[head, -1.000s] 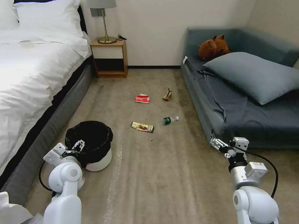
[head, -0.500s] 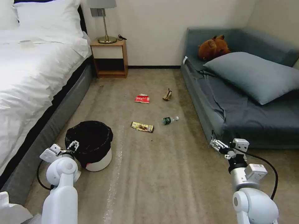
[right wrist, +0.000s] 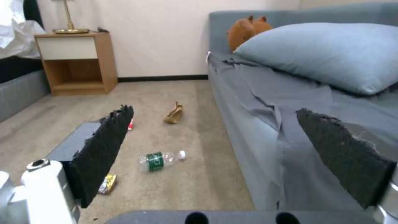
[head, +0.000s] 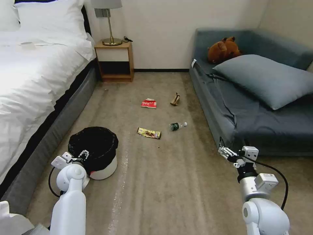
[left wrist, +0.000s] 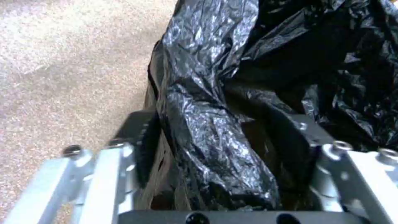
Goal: Pick up the trash bin, then pick up the garbage on the floor and place it into the trash bin.
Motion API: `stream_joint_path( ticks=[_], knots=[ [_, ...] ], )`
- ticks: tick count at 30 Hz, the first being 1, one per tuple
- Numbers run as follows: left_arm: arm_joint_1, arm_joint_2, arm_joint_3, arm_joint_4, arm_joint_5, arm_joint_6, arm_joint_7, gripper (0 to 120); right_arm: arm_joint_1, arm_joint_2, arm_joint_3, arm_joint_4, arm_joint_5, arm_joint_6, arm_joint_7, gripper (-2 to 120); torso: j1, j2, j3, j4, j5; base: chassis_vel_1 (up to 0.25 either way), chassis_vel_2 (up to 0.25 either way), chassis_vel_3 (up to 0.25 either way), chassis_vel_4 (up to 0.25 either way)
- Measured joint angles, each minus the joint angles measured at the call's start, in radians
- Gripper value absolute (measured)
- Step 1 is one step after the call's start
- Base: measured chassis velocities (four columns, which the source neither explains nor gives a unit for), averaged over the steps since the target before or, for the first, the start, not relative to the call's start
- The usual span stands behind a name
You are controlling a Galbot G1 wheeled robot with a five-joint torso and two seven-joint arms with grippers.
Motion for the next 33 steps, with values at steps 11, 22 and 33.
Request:
stream_joint_path(
  ticks=[11, 22, 33],
  knots=[
    [0.005, 0.002, -0.003, 0.016, 0.007, -0.008, 0.001, 17, 0.004, 0.001, -0.002, -0.021, 0.013, 0.02, -0.01, 100, 0.0, 0.0, 0.0, 0.0001, 0.0, 0.0, 0.0, 0.0, 0.0],
    [0.047, 0.012, -0.006, -0.021, 0.04, 0.037, 0.055, 2, 0.005, 0.001, 0.003, -0.041, 0.012, 0.039, -0.017, 100, 0.0, 0.0, 0.0, 0.0, -0.0003, 0.0, 0.0, 0.0, 0.0],
    [0.133, 0.07, -0.033, -0.172, 0.125, 0.171, 0.187, 2, 0.036, -0.006, -0.036, -0.136, 0.063, 0.067, 0.101, 100, 0.0, 0.0, 0.0, 0.0001, 0.0001, 0.0, 0.0, 0.0, 0.0]
  ],
)
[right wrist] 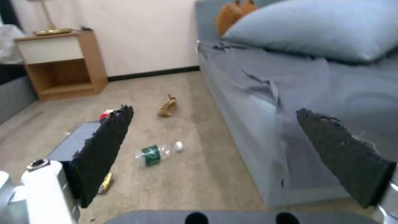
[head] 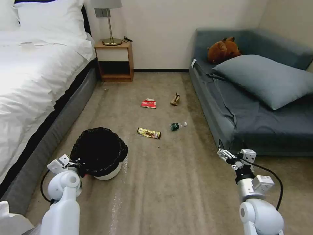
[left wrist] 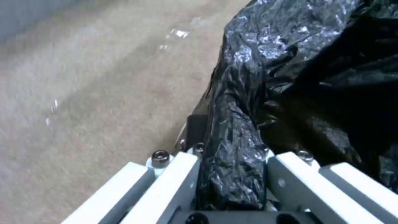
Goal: Pick up the trash bin, then pick up the garbage on the floor and place it into the trash bin.
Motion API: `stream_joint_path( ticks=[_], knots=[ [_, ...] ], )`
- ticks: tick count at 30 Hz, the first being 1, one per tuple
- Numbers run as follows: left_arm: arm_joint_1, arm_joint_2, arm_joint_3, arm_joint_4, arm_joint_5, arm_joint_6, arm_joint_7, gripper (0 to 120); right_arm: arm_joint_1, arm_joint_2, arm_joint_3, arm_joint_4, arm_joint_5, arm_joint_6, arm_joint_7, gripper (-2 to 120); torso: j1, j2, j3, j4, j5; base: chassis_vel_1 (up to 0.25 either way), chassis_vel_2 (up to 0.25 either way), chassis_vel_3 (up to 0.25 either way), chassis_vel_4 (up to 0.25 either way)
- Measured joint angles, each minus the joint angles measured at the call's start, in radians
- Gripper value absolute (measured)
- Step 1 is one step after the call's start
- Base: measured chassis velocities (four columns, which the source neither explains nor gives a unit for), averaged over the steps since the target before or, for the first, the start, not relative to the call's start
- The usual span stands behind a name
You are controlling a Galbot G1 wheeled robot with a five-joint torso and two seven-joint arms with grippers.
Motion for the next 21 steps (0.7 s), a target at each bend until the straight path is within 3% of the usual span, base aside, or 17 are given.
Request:
stream_joint_path(
  ticks=[4, 7, 9, 12, 21],
  knots=[
    [0.015, 0.017, -0.003, -0.056, 0.07, 0.026, 0.043, 2, 0.006, 0.005, -0.005, -0.009, -0.007, -0.039, 0.027, 100, 0.0, 0.0, 0.0, -0.0001, -0.0001, 0.0, 0.0, 0.0, 0.0],
    [0.022, 0.017, -0.002, -0.079, 0.145, 0.029, 0.077, 2, 0.025, -0.001, -0.007, -0.041, -0.019, 0.025, 0.034, 100, 0.0, 0.0, 0.0, -0.0002, -0.0002, 0.0, 0.0, 0.0, 0.0],
    [0.027, 0.011, -0.001, -0.09, 0.244, 0.021, 0.115, 2, 0.049, -0.012, -0.005, -0.094, -0.064, 0.147, 0.058, 100, 0.0, 0.0, 0.0, 0.0002, 0.0, 0.0, 0.0, 0.0, 0.0],
    [0.032, 0.01, 0.004, -0.108, 0.305, 0.018, 0.145, 2, 0.051, -0.018, -0.001, -0.102, -0.084, 0.171, 0.058, 100, 0.0, 0.0, 0.0, 0.0, -0.0002, 0.0, 0.0, 0.0, 0.0],
    [0.051, -0.019, 0.014, -0.185, 0.351, 0.016, 0.178, 2, 0.052, -0.007, -0.013, -0.123, -0.128, 0.255, 0.004, 100, 0.0, 0.0, 0.0, -0.0001, -0.0001, 0.0, 0.0, 0.0, 0.0]
  ],
)
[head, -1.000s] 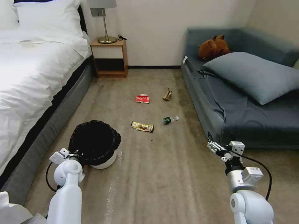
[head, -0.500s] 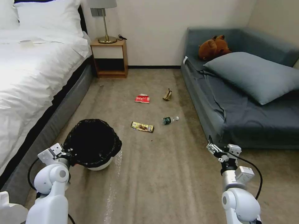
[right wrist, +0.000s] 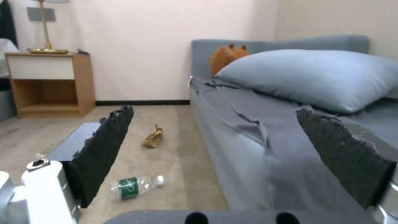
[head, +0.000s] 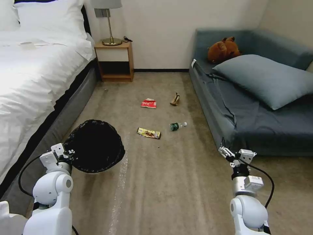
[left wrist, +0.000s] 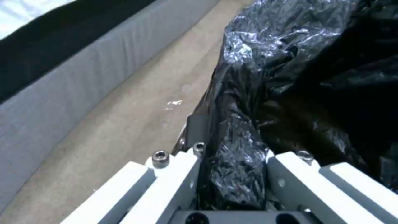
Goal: Pick up the trash bin, then pick up the garbage on the floor and place it into the trash bin.
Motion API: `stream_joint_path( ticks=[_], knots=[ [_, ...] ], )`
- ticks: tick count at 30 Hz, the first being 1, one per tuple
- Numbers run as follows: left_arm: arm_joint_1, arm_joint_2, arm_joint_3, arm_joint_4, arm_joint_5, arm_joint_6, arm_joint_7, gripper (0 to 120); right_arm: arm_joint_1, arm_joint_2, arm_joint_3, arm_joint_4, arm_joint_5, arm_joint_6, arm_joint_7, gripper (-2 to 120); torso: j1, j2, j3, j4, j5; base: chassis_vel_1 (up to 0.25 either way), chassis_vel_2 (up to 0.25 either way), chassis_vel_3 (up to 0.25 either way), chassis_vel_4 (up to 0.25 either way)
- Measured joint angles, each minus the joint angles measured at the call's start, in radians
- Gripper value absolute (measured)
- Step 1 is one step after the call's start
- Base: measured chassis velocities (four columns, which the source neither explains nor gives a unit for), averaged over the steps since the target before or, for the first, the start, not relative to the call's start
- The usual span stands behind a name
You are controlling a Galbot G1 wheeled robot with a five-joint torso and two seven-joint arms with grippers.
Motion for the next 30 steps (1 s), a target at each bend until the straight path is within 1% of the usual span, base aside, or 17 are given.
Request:
stream_joint_path(
  ticks=[3, 4, 5, 7, 8, 9, 11, 13, 14, 16, 21, 30],
  knots=[
    [0.013, -0.012, 0.0, -0.016, 0.001, -0.006, 0.0, 2, -0.001, 0.002, -0.006, -0.005, -0.01, 0.009, -0.005, 100, 0.0, 0.0, 0.0, 0.0, 0.0, 0.0, 0.0, 0.0, 0.0],
    [0.028, -0.025, -0.003, -0.028, -0.001, -0.016, -0.003, 2, -0.004, 0.005, -0.008, -0.009, -0.019, 0.022, -0.017, 100, 0.0, 0.0, 0.0, 0.0, 0.0001, 0.0, 0.0, 0.0, 0.0],
    [0.028, -0.025, -0.003, -0.028, -0.001, -0.016, -0.003, 2, -0.004, 0.005, -0.008, -0.009, -0.019, 0.022, -0.017, 100, 0.0, 0.0, 0.0, 0.0, 0.0001, 0.0, 0.0, 0.0, 0.0],
    [0.046, -0.038, -0.007, -0.03, -0.007, -0.039, -0.011, 2, -0.011, 0.009, -0.008, -0.013, -0.02, 0.031, -0.043, 100, 0.0, 0.0, 0.0, 0.0001, 0.0, 0.0, 0.0, 0.0, 0.0],
    [0.056, -0.04, -0.01, -0.03, -0.016, -0.047, -0.014, 2, -0.018, 0.011, -0.003, -0.013, -0.022, 0.032, -0.071, 100, 0.0, 0.0, 0.0, 0.0001, 0.0, 0.0, 0.0, 0.0, 0.0],
    [0.056, -0.04, -0.01, -0.03, -0.016, -0.047, -0.014, 2, -0.018, 0.011, -0.003, -0.013, -0.022, 0.032, -0.071, 100, 0.0, 0.0, 0.0, 0.0001, 0.0, 0.0, 0.0, 0.0, 0.0],
    [0.071, -0.041, -0.011, -0.028, -0.032, -0.056, -0.016, 2, -0.029, 0.011, 0.001, -0.009, -0.022, 0.026, -0.104, 100, 0.0, 0.0, 0.0, 0.0001, -0.0001, 0.0, 0.0, 0.0, 0.0],
    [0.072, -0.041, -0.011, -0.025, -0.039, -0.064, -0.025, 2, -0.031, 0.012, 0.002, -0.006, -0.022, 0.024, -0.111, 100, 0.0, 0.0, 0.0, 0.0001, -0.0001, 0.0, 0.0, 0.0, 0.0],
    [0.069, -0.041, -0.011, -0.019, -0.047, -0.072, -0.042, 2, -0.032, 0.015, 0.003, -0.005, -0.023, 0.022, -0.117, 100, 0.0, 0.0, 0.0, 0.0001, 0.0, 0.0, 0.0, 0.0, 0.0],
    [0.066, -0.042, -0.011, -0.016, -0.052, -0.074, -0.048, 2, -0.032, 0.017, 0.004, -0.003, -0.025, 0.018, -0.121, 100, 0.0, 0.0, 0.0, 0.0001, 0.0, 0.0, 0.0, 0.0, 0.0],
    [0.066, -0.043, -0.008, -0.017, -0.06, -0.074, -0.049, 2, -0.034, 0.019, 0.006, -0.002, -0.025, 0.014, -0.126, 100, 0.0, 0.0, 0.0, 0.0001, 0.0, 0.0, 0.0, 0.0, 0.0],
    [0.075, -0.061, 0.005, -0.015, -0.05, -0.089, -0.048, 2, -0.037, 0.019, 0.01, -0.01, -0.014, 0.011, -0.126, 100, 0.0, 0.0, 0.0, 0.0001, 0.0, 0.0, 0.0, 0.0, 0.0]
  ],
)
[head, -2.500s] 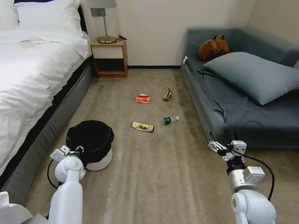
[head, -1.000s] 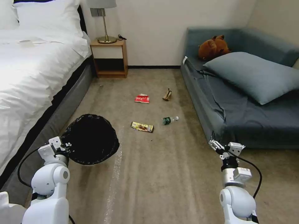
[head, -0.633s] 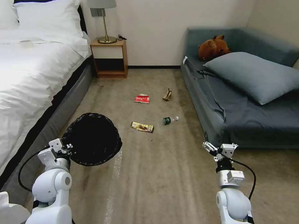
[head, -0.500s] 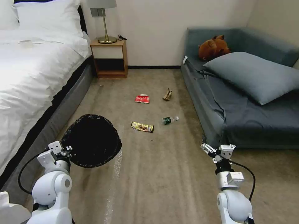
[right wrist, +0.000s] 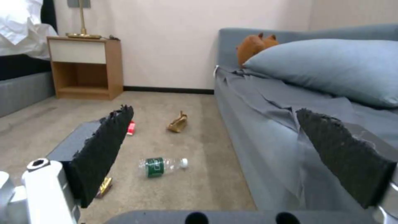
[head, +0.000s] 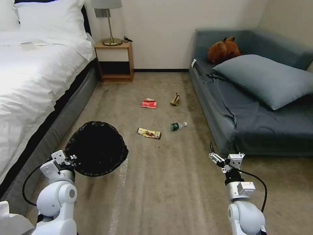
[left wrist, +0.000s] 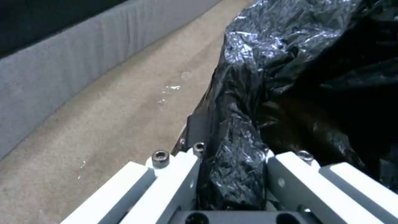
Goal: Pick up the trash bin, then pick up the garbage on the floor and place it into the trash bin.
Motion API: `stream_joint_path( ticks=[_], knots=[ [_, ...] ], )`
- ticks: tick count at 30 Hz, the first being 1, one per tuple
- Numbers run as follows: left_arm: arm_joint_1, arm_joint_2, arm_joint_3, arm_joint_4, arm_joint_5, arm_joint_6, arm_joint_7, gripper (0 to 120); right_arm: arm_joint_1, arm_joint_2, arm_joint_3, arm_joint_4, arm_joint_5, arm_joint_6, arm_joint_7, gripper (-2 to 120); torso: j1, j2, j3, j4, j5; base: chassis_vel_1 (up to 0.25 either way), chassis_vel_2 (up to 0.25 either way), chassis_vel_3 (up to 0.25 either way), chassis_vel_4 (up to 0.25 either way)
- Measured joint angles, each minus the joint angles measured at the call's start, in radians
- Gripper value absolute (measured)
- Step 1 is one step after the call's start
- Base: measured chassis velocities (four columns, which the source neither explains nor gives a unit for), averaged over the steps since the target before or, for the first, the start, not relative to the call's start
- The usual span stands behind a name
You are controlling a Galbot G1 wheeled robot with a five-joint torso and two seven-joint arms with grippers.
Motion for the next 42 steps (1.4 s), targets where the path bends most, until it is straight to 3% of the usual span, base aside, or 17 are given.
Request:
stream_joint_path(
  ticks=[42],
  knots=[
    [-0.004, 0.005, -0.014, 0.023, -0.001, -0.019, 0.021, 2, -0.012, 0.002, 0.018, -0.022, 0.003, 0.012, -0.034, 100, 0.0, 0.0, 0.0, 0.0, 0.0, -0.004, 0.004, 0.003, -0.005]
  ],
)
